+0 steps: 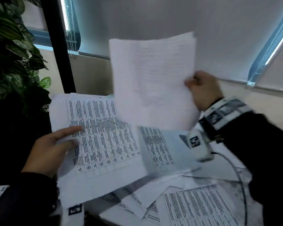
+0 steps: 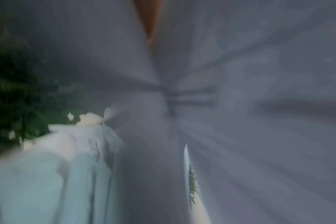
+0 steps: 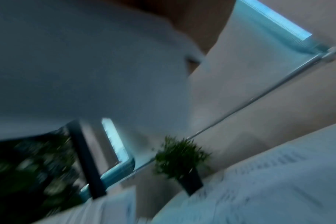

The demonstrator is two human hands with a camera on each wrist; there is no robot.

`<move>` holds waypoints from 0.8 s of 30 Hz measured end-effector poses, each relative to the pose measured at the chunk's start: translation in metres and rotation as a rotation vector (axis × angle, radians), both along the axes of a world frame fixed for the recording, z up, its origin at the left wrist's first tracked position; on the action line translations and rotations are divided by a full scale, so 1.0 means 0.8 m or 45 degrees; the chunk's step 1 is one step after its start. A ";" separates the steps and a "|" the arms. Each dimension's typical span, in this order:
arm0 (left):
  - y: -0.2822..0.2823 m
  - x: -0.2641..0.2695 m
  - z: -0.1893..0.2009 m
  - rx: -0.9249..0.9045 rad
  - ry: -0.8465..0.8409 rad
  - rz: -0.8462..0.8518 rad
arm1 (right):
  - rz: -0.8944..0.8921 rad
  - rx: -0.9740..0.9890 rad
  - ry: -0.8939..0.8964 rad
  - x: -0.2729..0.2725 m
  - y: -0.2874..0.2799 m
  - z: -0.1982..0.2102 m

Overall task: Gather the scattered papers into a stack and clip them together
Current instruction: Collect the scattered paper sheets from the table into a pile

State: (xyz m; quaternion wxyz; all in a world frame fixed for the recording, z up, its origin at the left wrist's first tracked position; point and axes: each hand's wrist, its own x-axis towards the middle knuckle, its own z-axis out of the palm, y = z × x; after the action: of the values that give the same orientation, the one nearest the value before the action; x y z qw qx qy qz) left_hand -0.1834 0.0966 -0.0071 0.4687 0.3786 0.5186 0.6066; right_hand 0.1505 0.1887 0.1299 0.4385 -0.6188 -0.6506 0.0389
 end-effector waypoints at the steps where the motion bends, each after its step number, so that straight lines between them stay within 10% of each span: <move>1: 0.001 0.008 0.004 0.013 -0.084 0.008 | 0.089 -0.037 -0.005 -0.023 -0.004 -0.011; 5: 0.000 0.021 0.005 -0.075 -0.325 -0.023 | 0.481 -0.426 0.063 -0.097 -0.025 -0.067; 8: -0.002 0.015 -0.001 -0.123 -0.085 0.000 | 0.603 -0.713 0.143 -0.102 -0.027 -0.079; 10: -0.004 0.010 -0.007 -0.112 0.080 0.069 | 0.465 -0.905 0.200 -0.083 -0.019 -0.082; 15: -0.009 0.011 -0.008 -0.081 0.173 0.099 | -0.009 -1.302 -0.941 -0.035 -0.018 -0.121; 24: 0.001 -0.004 -0.009 0.023 0.407 0.188 | -0.115 -1.251 -0.624 -0.024 -0.023 -0.148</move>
State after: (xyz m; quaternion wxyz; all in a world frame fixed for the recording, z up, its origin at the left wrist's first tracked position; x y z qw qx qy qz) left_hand -0.1870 0.0972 -0.0142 0.3311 0.4352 0.6075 0.5762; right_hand 0.1311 0.1706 0.0114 -0.0651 -0.7689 -0.6119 0.1738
